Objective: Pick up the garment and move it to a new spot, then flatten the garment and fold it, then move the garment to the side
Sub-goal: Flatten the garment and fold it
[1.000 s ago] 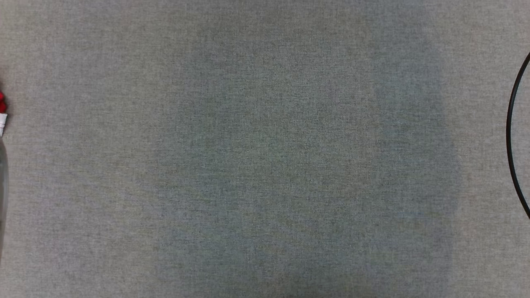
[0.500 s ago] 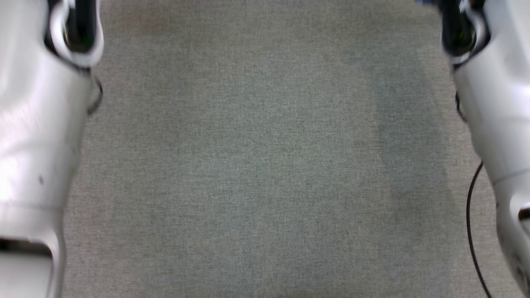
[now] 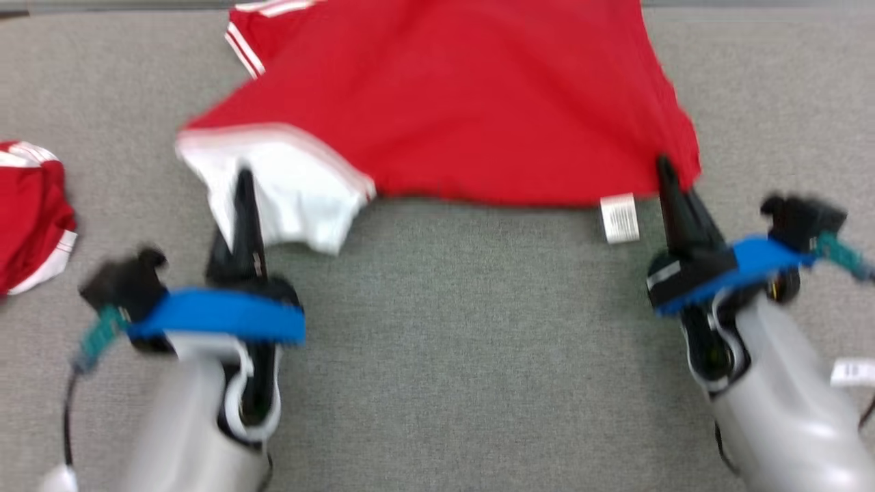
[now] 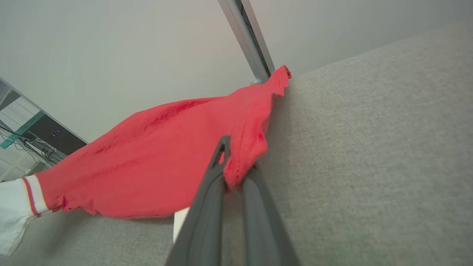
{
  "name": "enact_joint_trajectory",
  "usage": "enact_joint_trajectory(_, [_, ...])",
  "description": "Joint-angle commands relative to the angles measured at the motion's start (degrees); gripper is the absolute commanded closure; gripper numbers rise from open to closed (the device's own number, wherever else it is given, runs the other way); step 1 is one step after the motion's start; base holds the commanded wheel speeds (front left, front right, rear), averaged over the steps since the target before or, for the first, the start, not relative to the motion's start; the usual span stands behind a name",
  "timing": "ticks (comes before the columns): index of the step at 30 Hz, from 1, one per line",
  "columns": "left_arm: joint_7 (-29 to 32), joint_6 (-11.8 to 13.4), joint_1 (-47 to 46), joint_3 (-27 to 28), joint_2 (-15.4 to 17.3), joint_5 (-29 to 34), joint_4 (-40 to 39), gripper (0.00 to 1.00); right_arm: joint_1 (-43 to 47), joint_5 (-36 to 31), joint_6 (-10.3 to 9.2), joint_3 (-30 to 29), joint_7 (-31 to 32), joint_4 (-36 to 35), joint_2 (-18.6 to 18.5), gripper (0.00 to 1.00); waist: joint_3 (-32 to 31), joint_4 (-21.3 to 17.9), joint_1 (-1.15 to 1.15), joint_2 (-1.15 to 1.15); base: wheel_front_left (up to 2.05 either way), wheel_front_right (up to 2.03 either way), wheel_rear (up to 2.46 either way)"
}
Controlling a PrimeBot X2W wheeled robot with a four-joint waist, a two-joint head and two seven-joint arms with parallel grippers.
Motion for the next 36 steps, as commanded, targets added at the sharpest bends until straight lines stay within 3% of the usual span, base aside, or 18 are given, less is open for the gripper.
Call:
enact_joint_trajectory(1, [-0.14, 0.43, 3.17, 0.62, -0.37, 0.81, -1.36, 1.0, 3.29, 0.4, 0.03, -0.99, -0.28, -1.01, -0.29, 1.0, -1.97, -0.75, 0.01, 0.01, 0.0, 0.0, 0.0])
enact_joint_trajectory(9, [-0.14, 2.0, 21.25, 0.21, -3.45, 2.04, -7.73, 1.0, 20.08, 0.08, 0.03, -4.19, -0.28, -5.44, -0.38, 1.0, -8.79, -0.31, 0.01, 0.01, 0.0, 0.0, 0.0])
enact_joint_trajectory(20, [1.11, 4.0, 34.81, -1.7, -2.86, 2.16, -14.03, 1.0, 36.23, -3.08, 0.03, -8.9, 5.72, -14.08, 0.46, 1.0, -13.67, -0.11, 0.01, 0.01, 0.0, 0.0, 0.0])
enact_joint_trajectory(30, [2.42, 4.51, 34.21, -2.19, -1.56, 2.7, -15.7, 1.0, 38.61, -6.67, 0.03, -13.27, 11.82, -21.63, 3.94, 1.0, -13.2, -0.7, 0.01, 0.01, 0.0, 0.0, 0.0])
enact_joint_trajectory(36, [3.03, 3.96, 31.19, -1.17, -1.02, 1.55, -14.69, 1.0, 35.91, -8.1, 0.03, -13.45, 13.89, -21.85, 4.98, 1.0, -12.94, -1.71, 0.01, 0.01, 0.0, 0.0, 0.0])
